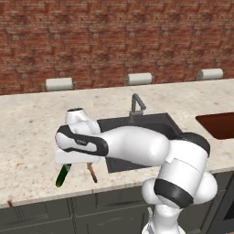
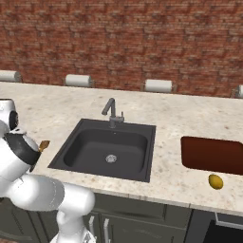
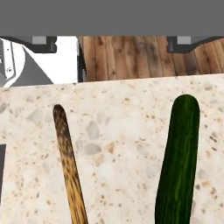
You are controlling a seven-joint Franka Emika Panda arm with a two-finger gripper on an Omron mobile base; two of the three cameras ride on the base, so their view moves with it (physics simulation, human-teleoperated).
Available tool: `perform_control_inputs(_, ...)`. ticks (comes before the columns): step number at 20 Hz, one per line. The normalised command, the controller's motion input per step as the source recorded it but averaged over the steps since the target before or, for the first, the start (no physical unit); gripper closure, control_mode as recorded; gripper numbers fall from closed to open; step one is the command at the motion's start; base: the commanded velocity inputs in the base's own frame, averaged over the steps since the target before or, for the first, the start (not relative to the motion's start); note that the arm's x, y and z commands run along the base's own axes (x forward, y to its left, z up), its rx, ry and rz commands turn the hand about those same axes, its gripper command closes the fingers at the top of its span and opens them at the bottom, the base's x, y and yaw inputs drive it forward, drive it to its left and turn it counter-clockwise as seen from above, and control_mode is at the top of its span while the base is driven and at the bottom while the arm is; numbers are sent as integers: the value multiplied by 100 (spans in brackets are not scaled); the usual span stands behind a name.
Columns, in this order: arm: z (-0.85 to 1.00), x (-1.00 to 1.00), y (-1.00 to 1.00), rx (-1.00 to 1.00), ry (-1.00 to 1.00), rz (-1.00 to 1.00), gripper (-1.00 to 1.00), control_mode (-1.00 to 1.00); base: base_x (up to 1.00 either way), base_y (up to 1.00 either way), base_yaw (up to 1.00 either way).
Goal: Pick up all produce items and place them in the sink. Turn on the sink faucet to wash them. Then turn the sink off and put them in the tray.
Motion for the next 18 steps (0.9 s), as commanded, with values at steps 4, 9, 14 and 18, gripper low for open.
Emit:
perform_control_inputs(4, -36, 44, 48, 0, -5, -2, -100, -100, 0, 0, 0)
perform_control_inputs(9, -27, 47, 31, 0, -7, -4, -100, -100, 0, 0, 0)
perform_control_inputs(14, -35, 28, 9, 0, -5, -4, -100, -100, 0, 0, 0)
perform_control_inputs(18, -28, 26, 10, 0, -6, -4, -100, -100, 0, 0, 0)
